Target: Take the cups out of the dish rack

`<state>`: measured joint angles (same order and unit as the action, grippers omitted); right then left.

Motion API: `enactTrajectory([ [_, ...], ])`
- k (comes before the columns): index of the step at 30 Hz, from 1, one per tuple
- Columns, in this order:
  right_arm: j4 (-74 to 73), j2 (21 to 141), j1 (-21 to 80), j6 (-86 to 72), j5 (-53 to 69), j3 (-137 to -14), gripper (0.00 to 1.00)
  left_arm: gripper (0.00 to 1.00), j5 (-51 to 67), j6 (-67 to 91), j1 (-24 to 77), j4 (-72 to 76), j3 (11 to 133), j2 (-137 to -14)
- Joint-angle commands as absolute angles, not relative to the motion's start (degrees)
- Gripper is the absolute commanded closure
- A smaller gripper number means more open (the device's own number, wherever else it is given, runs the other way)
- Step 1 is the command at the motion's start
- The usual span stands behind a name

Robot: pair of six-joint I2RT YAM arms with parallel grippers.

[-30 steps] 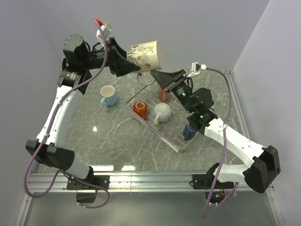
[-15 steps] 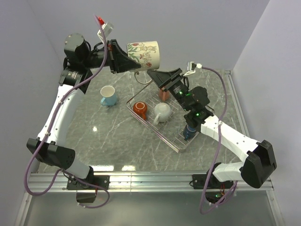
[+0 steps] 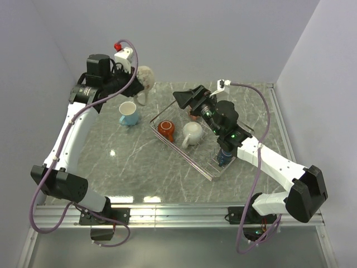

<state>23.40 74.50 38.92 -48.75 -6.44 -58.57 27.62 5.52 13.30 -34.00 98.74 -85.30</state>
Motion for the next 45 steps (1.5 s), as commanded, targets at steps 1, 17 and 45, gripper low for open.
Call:
enactTrajectory([
  [1,18.82,74.01,39.11,-44.13,-8.79,-59.76,0.04,1.00,17.41,-10.07,13.36,-36.10,100.63,-79.10],
  [17,11.34,71.02,39.20,-37.27,-11.16,-59.50,0.04,1.00,0.71,-28.83,20.65,-55.55,72.87,-75.32],
  [45,1.61,71.98,39.20,-34.19,-16.52,-62.92,0.04,0.44,-1.59,-27.07,21.97,-52.29,66.87,-84.47],
])
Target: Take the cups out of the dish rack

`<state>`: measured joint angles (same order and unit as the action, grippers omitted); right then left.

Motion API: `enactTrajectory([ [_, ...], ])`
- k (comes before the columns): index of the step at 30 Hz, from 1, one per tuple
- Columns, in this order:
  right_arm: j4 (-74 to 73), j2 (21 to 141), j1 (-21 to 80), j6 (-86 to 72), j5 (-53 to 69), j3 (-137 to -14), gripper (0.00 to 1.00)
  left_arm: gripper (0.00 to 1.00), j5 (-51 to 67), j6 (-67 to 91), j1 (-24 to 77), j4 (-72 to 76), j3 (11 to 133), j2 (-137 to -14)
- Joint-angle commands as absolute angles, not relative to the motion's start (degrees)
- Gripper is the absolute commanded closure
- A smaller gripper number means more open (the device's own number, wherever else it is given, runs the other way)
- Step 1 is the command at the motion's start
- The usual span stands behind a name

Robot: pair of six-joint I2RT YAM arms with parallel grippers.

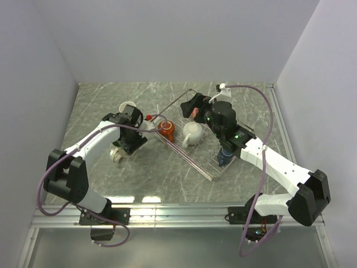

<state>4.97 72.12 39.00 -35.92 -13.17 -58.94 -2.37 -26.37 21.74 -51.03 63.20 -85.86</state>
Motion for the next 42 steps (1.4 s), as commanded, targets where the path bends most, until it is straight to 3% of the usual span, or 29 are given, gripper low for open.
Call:
enactTrajectory([
  [1,0.45,72.33,39.20,-33.84,-17.57,-63.80,0.04,0.42,-1.06,-27.16,21.97,-52.90,67.67,-84.20],
  [9,-15.89,76.02,41.65,-36.99,-24.95,-67.06,0.04,0.33,0.62,-26.02,21.88,-54.85,76.46,-78.67],
  [14,-24.04,78.57,48.42,-57.27,-41.21,-66.52,0.03,0.30,0.18,-23.21,21.53,-47.91,76.47,-75.24],
  [22,-47.69,91.57,56.69,-85.45,-49.13,-81.81,0.03,0.30,0.18,-20.57,20.57,-43.24,75.41,-74.10],
  [25,-58.17,96.67,56.52,-92.71,-49.31,-87.52,0.10,0.31,0.61,-20.92,20.30,-43.15,74.80,-73.31],
  [31,-59.33,102.04,56.08,-91.67,-44.92,-88.61,0.11,0.31,1.14,-21.18,19.95,-42.98,74.18,-72.78],
  [42,-47.20,102.74,51.60,-82.62,-41.49,-82.97,0.20,0.32,4.29,-21.35,19.86,-43.85,75.14,-72.77],
])
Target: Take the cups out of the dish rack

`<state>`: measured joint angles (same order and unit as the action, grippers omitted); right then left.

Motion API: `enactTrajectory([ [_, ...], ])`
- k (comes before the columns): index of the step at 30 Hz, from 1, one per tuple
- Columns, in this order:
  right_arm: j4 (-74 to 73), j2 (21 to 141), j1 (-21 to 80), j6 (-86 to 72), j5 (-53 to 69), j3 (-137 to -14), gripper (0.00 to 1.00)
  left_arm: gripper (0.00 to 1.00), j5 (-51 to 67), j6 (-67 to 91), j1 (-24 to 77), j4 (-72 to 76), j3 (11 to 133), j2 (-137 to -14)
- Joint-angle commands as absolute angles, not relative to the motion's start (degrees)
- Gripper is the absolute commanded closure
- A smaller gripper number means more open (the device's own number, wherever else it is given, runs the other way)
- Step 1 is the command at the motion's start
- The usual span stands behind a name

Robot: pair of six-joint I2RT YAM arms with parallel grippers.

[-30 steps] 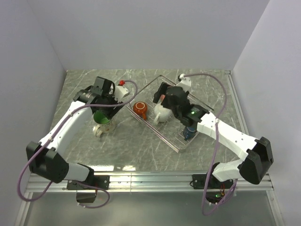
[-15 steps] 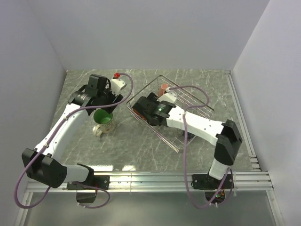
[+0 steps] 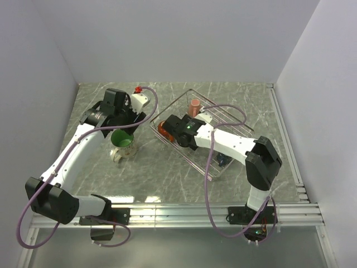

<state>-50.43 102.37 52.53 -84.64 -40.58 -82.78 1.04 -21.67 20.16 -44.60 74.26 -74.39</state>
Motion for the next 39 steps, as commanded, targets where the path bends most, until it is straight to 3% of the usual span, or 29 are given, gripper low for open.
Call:
enactTrajectory([
  [1,-47.28,103.27,51.24,-82.53,-40.96,-83.32,0.23,0.32,5.18,-21.44,19.52,-44.21,75.76,-72.69],
  [10,-45.18,106.08,50.80,-78.58,-38.32,-83.76,0.36,0.32,5.36,-21.27,18.99,-44.12,77.61,-73.39],
  [19,-41.32,105.65,50.19,-75.50,-38.06,-80.78,0.71,0.32,5.71,-21.62,18.55,-44.65,77.96,-73.48],
  [23,-35.70,105.03,47.82,-73.05,-34.81,-77.53,0.69,0.32,6.06,-21.45,18.46,-44.74,78.13,-73.56],
  [28,-33.83,106.51,46.41,-69.09,-33.75,-77.78,0.56,0.32,6.68,-21.45,18.46,-45.18,78.75,-73.65],
  [32,-34.19,107.84,46.14,-68.03,-33.93,-78.66,0.53,0.31,7.03,-21.53,18.46,-45.44,78.84,-73.56],
  [35,-33.40,107.40,45.88,-68.20,-34.36,-77.43,0.62,0.31,7.21,-21.62,18.46,-45.61,78.75,-73.48],
  [39,-33.31,107.14,45.79,-66.46,-36.12,-77.08,0.88,0.31,7.38,-21.71,18.37,-45.70,78.58,-73.39],
])
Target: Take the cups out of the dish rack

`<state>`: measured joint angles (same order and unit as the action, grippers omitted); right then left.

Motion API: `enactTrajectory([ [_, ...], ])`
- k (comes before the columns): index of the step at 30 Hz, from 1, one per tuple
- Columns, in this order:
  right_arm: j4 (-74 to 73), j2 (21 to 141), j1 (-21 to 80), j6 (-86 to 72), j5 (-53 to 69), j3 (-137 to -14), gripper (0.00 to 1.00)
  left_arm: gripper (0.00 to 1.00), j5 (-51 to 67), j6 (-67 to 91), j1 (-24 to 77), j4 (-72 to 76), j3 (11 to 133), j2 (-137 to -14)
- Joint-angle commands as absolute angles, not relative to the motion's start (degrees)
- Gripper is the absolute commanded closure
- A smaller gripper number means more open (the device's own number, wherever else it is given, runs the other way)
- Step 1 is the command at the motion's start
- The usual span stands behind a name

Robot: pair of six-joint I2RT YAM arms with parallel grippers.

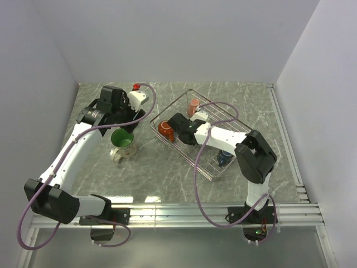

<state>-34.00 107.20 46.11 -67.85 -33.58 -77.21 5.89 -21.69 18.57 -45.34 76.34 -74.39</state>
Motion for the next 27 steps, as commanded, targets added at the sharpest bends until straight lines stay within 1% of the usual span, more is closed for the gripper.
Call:
enactTrajectory([
  [1,-33.14,106.79,45.88,-65.66,-36.30,-77.08,0.90,0.31,7.30,-21.71,18.28,-45.62,78.57,-73.39],
  [3,-32.08,105.91,45.88,-63.56,-36.21,-76.73,0.96,0.31,7.29,-21.62,18.37,-45.62,78.57,-73.48],
  [6,-30.24,103.02,45.97,-61.01,-36.30,-75.94,1.00,0.31,7.73,-21.53,18.37,-45.62,78.75,-73.65],
  [11,-24.46,96.25,47.20,-53.02,-36.31,-74.10,1.00,0.31,8.00,-21.27,18.37,-45.27,79.36,-74.09],
  [17,-14.51,87.64,47.02,-47.91,-34.81,-67.33,1.00,0.31,8.70,-20.48,18.28,-45.09,79.63,-74.53],
  [22,-8.89,81.32,46.58,-43.69,-30.78,-65.04,1.00,0.32,9.75,-20.48,18.37,-45.88,80.07,-74.79],
  [25,-5.81,76.40,46.32,-38.51,-27.44,-64.34,1.00,0.33,11.16,-20.04,18.37,-46.23,81.82,-74.79],
  [27,-0.46,73.14,46.15,-33.94,-24.71,-62.33,1.00,0.33,14.22,-19.69,18.37,-46.49,83.75,-74.53],
])
